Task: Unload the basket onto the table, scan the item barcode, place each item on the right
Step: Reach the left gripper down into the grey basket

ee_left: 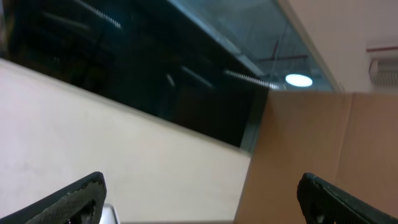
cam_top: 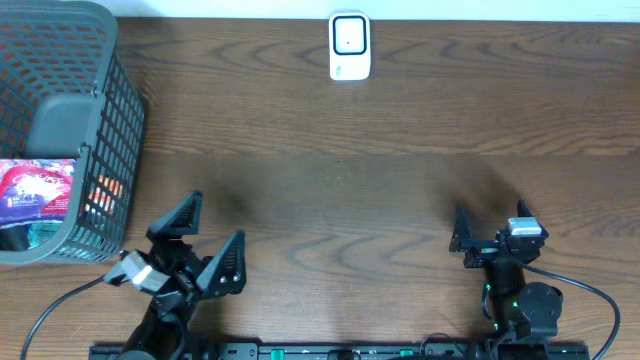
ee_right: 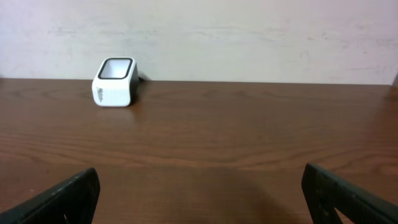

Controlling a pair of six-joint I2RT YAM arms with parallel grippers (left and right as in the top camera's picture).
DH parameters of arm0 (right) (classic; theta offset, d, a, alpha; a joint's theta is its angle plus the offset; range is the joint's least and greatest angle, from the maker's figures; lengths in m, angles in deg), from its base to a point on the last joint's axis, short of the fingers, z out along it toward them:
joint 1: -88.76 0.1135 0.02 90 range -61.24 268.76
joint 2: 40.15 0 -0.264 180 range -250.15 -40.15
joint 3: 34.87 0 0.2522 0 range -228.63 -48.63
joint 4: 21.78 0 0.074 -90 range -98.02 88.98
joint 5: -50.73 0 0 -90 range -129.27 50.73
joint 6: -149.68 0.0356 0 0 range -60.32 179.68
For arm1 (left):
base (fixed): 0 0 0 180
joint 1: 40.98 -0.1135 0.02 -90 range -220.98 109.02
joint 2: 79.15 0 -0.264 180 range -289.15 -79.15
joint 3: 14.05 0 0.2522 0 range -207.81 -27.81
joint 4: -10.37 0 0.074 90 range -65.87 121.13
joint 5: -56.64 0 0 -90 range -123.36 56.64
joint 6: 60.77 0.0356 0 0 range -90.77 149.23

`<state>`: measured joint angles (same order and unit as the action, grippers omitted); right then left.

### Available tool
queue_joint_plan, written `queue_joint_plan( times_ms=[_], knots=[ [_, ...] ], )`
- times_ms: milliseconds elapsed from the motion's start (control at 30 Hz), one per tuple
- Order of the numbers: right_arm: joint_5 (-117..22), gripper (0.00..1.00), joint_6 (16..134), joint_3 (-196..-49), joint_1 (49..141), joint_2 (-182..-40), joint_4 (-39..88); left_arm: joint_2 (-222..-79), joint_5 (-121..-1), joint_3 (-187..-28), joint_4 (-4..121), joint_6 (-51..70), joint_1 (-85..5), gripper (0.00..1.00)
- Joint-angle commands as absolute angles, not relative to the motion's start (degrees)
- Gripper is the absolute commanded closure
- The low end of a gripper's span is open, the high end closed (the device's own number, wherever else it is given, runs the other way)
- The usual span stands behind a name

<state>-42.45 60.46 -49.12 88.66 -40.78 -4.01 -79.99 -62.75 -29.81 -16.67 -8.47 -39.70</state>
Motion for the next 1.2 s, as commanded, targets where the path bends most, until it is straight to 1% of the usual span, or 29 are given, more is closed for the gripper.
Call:
queue_joint_plan(
  times_ms=[0, 67, 133, 167, 200, 233, 267, 300, 333, 367, 433, 467, 500, 600, 633, 667, 700, 767, 800, 867, 967, 1033, 1100, 1133, 1167],
  knots=[
    [-42.63, 0.01, 59.83, -48.95, 88.31, -40.49, -3.92, -84.99, -56.36, -42.29, -13.41, -5.78, -39.61, 0.02],
    [-42.63, 0.01, 59.83, -48.95, 88.31, -40.47, -3.92, -90.74, -56.23, -50.91, -7.12, 1.65, -39.63, 0.02],
    [-42.63, 0.01, 59.83, -48.95, 88.31, -40.47, -3.92, -100.40, -55.93, -64.50, 7.75, 14.20, -39.68, 0.02],
    [-42.63, 0.01, 59.83, -48.95, 88.31, -40.49, -3.92, -106.59, -53.94, -72.44, 16.84, 20.69, -39.68, 0.02],
    [-42.63, 0.01, 59.83, -48.95, 88.31, -40.47, -3.92, -110.65, -51.88, -77.44, 22.26, 23.64, -39.68, 0.02],
    [-42.63, 0.01, 59.83, -48.95, 88.31, -40.47, -3.92, -119.90, -46.00, -88.50, 32.27, 29.37, -39.68, 0.02],
    [-42.63, 0.01, 59.83, -48.95, 88.31, -40.47, -3.92, -123.85, -42.35, -92.98, 35.61, 30.66, -39.68, 0.02],
    [-42.63, 0.01, 59.83, -48.95, 88.31, -40.47, -3.92, -131.77, -33.96, -102.03, 40.60, 32.23, -39.68, 0.02],
    [-42.63, 0.01, 59.83, -48.95, 88.31, -40.47, -3.90, -142.52, -22.09, -113.83, 44.60, 34.81, -39.68, 0.02],
    [-42.63, 0.01, 59.83, -48.95, 88.31, -40.49, -3.92, -147.20, -16.52, -118.99, 46.11, 36.95, -39.68, 0.02],
    [-42.63, 0.01, 59.83, -48.95, 88.31, -40.49, -3.90, -155.13, -7.43, -127.97, 50.37, 40.38, -39.70, 0.02],
    [-42.63, 0.01, 59.83, -48.95, 88.31, -40.47, -3.92, -156.97, -5.09, -130.01, 51.75, 41.15, -39.77, 0.02],
    [-42.63, 0.01, 59.83, -48.95, 88.31, -40.47, -3.92, -161.75, 1.58, -134.95, 55.50, 42.70, -40.49, 0.02],
    [-42.63, 0.01, 59.83, -48.95, 88.31, -40.47, -3.90, -167.74, 12.18, -138.20, 60.01, 42.68, -43.79, 0.02],
    [-42.63, 0.01, 59.83, -48.95, 88.31, -40.47, -3.92, -169.05, 13.01, -138.20, 61.93, 42.61, -45.54, 0.02],
    [-42.63, 0.01, 59.83, -48.95, 88.31, -40.47, -3.92, -170.56, 12.99, -138.20, 66.04, 40.10, -48.36, 0.02],
    [-42.63, 0.01, 59.83, -48.95, 88.31, -40.47, -3.90, -171.74, 12.90, -138.20, 69.32, 33.45, -51.59, 0.02],
    [-42.63, 0.01, 59.83, -48.95, 88.31, -40.47, -3.92, -172.38, 10.89, -138.20, 72.75, 26.42, -55.02, 0.02],
    [-42.63, 0.01, 59.83, -48.95, 88.31, -40.47, -3.92, -172.38, 9.01, -138.20, 73.60, 25.13, -56.31, 0.02],
    [-42.63, 0.01, 59.83, -48.95, 88.31, -40.47, -3.92, -172.38, -5.46, -138.18, 74.19, 23.99, -60.68, 0.02],
    [-42.63, 0.01, 59.83, -48.95, 88.31, -40.47, -3.92, -172.38, -20.17, -138.07, 75.33, 24.03, -63.35, 0.02],
    [-42.63, 0.01, 59.83, -48.95, 88.31, -40.49, -3.90, -172.38, -21.39, -137.94, 78.50, 23.99, -64.42, 0.02],
    [-42.63, 0.01, 59.83, -48.95, 88.31, -40.47, -3.92, -172.62, -21.35, -136.96, 78.50, 23.93, -65.45, 0.02],
    [-42.63, 0.01, 59.83, -48.95, 88.31, -40.47, -3.92, -173.21, -20.34, -136.08, 78.04, 23.77, -66.30, 0.02],
    [-42.63, 0.01, 59.83, -48.95, 88.31, -40.49, -3.92, -173.71, -17.52, -135.54, 78.10, 21.15, -66.82, 0.02]
  ],
)
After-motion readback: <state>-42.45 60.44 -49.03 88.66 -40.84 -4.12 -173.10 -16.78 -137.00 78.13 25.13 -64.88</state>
